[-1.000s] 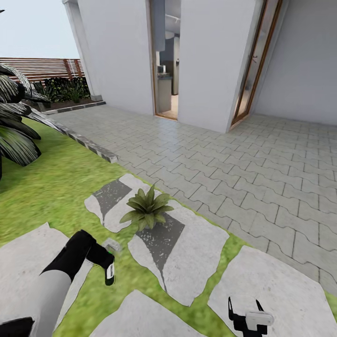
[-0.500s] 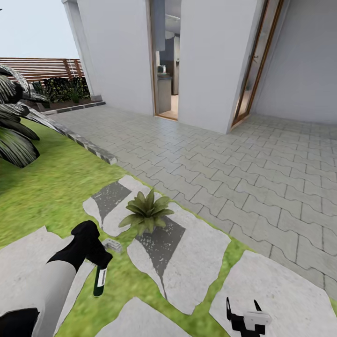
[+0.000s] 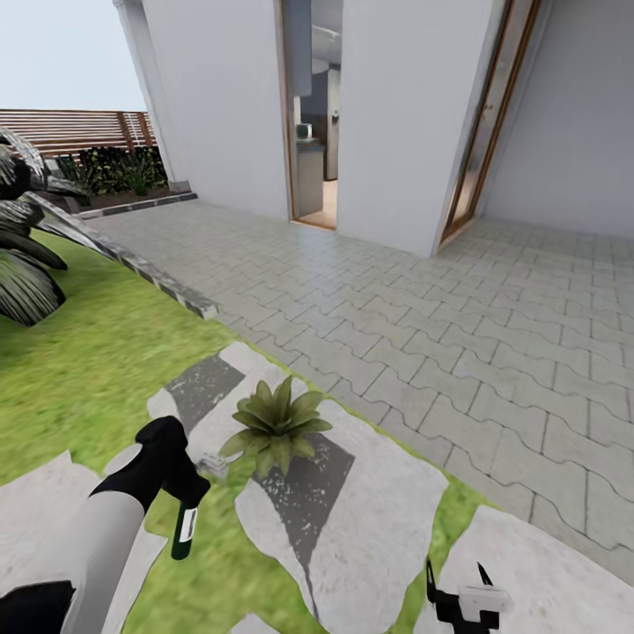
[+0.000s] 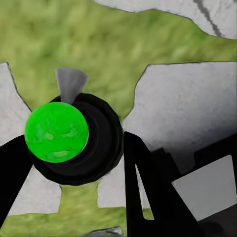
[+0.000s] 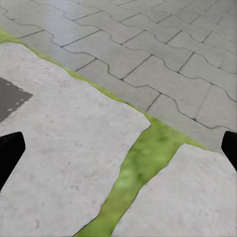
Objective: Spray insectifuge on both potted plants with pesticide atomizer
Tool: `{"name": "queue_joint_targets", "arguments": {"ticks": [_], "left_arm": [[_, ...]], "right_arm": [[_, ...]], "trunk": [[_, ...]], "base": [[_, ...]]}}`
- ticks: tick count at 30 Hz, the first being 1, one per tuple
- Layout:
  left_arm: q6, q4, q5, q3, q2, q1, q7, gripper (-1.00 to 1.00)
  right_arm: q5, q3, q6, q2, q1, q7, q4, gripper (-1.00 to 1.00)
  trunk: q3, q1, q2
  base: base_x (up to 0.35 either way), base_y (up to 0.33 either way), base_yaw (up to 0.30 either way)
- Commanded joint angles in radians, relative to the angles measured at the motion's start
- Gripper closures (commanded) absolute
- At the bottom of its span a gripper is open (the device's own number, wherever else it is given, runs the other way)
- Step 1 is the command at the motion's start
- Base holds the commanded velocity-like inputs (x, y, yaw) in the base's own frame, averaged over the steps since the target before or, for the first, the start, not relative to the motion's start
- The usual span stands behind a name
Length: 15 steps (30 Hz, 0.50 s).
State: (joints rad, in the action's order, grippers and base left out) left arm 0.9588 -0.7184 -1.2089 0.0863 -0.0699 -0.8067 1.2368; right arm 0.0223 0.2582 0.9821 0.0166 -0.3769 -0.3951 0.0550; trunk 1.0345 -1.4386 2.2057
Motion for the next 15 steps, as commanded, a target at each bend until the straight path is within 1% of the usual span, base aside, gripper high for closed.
{"name": "queue_joint_targets", "arguments": {"ticks": [1,4,15], "left_arm": [[0.008,-0.001,-0.015,0.003,0.001,0.000,0.010,1.00],[0.008,-0.001,-0.026,0.004,0.001,-0.001,0.010,1.00],[0.007,-0.001,-0.029,0.004,0.002,-0.002,0.010,1.00]], "right_arm": [[0.002,0.008,0.001,0.000,0.000,-0.007,0.000,-1.00],[0.003,0.009,0.001,-0.001,0.000,-0.007,0.000,-1.00],[0.004,0.009,0.001,-0.001,0.000,-0.007,-0.001,-1.00]], "trunk": [[0.001,0.000,0.000],[0.003,0.000,0.000],[0.017,0.000,0.000]], "base": [[0.338,0.000,0.000],[0.338,0.000,0.000],[0.338,0.000,0.000]]}}
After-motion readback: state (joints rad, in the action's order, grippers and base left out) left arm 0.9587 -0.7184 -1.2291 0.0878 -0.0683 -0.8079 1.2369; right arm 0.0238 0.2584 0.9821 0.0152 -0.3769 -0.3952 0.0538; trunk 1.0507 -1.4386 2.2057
